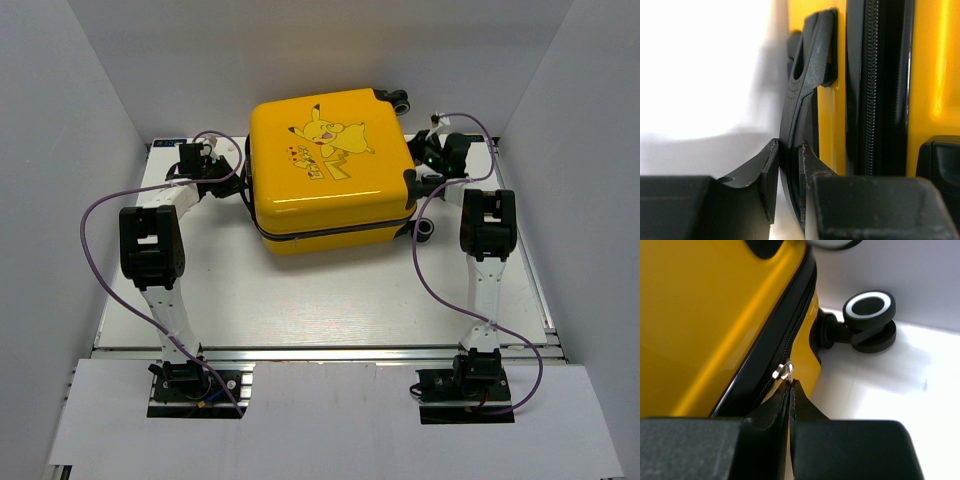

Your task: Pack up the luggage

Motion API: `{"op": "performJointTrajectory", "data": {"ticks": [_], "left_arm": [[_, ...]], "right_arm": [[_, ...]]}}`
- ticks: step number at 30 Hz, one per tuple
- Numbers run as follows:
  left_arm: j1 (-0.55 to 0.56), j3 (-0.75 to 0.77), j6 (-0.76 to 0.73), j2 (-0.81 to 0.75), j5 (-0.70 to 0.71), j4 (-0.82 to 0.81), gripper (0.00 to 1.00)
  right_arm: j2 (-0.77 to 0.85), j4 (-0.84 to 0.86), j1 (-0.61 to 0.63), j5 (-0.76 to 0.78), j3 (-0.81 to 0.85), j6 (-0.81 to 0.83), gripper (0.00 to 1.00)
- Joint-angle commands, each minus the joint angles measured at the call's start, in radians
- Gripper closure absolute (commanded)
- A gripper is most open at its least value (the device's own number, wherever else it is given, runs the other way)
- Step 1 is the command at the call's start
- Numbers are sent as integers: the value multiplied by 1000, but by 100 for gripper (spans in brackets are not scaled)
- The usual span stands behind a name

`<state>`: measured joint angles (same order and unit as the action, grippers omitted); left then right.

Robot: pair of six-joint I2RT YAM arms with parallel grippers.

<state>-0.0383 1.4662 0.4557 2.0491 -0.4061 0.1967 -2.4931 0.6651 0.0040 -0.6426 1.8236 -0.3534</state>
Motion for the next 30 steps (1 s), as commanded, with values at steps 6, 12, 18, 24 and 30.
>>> {"op": "performJointTrajectory", "data": {"ticks": [6, 12, 18, 24, 30], "left_arm": [[-69, 292, -146, 242, 271, 179, 100], [-69, 717, -91, 416, 234, 397, 68], [-89, 563, -13, 275, 168, 318, 2], [-78, 401, -32, 111, 124, 271, 2], [-69, 286, -11, -113, 388, 366, 2]], "right_arm": [[580, 375, 79, 226, -741, 251, 100], [905, 318, 290, 340, -1127, 303, 100], [1103, 206, 421, 472, -1268, 278, 100], [1136, 156, 462, 549, -1293, 283, 100], [1146, 108, 476, 572, -1284, 284, 100]]}}
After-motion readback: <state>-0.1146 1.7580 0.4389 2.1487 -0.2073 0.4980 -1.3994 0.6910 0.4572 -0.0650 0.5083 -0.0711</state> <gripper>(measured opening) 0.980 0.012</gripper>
